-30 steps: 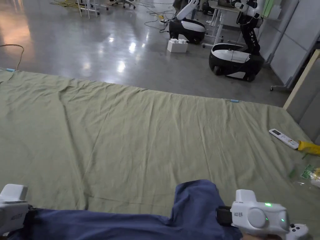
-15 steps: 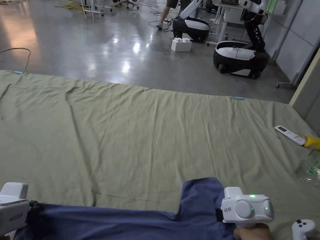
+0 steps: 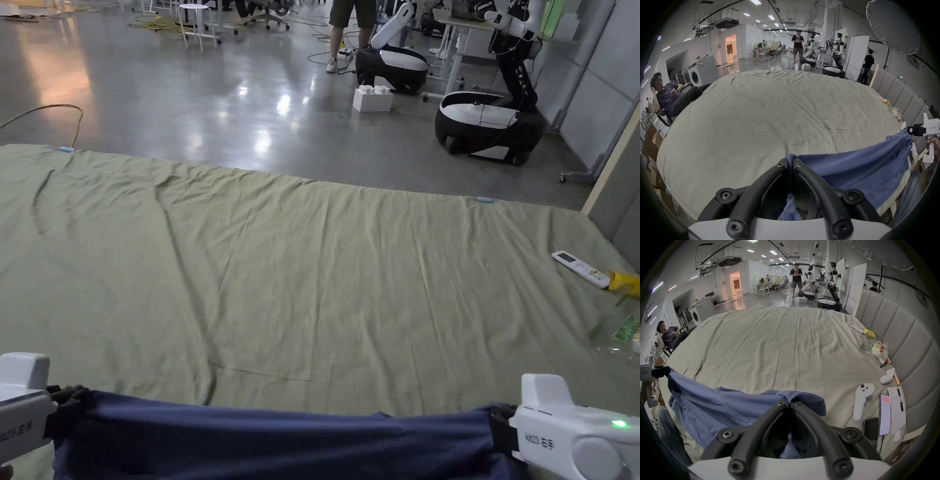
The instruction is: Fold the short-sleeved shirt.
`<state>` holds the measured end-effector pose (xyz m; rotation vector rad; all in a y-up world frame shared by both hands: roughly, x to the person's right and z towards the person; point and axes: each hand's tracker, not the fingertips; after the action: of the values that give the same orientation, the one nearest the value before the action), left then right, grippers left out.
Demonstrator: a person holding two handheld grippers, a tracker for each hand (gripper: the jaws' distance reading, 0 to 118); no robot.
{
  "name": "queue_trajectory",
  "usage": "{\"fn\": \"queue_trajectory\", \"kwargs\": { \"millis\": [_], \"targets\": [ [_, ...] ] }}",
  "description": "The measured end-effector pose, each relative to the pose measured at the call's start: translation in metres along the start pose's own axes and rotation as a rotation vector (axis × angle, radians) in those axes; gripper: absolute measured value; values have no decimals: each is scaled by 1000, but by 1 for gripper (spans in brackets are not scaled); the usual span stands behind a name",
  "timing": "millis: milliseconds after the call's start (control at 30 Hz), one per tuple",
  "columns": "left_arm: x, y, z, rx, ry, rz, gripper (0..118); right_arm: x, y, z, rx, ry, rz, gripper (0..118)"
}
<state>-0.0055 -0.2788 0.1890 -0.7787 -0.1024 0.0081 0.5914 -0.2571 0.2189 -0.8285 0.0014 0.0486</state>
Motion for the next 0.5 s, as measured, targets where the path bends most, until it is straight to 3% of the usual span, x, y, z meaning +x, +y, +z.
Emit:
{"fn": "queue_trajectory", "kwargs": {
  "millis": [333, 500],
  "targets": [
    [-3, -47, 43, -55, -50, -28, 6, -2, -76, 45, -83, 7, -3, 2],
    [-3, -66, 50, -133, -44, -46, 6, -7, -103, 52, -146, -7, 34, 2]
  ]
}}
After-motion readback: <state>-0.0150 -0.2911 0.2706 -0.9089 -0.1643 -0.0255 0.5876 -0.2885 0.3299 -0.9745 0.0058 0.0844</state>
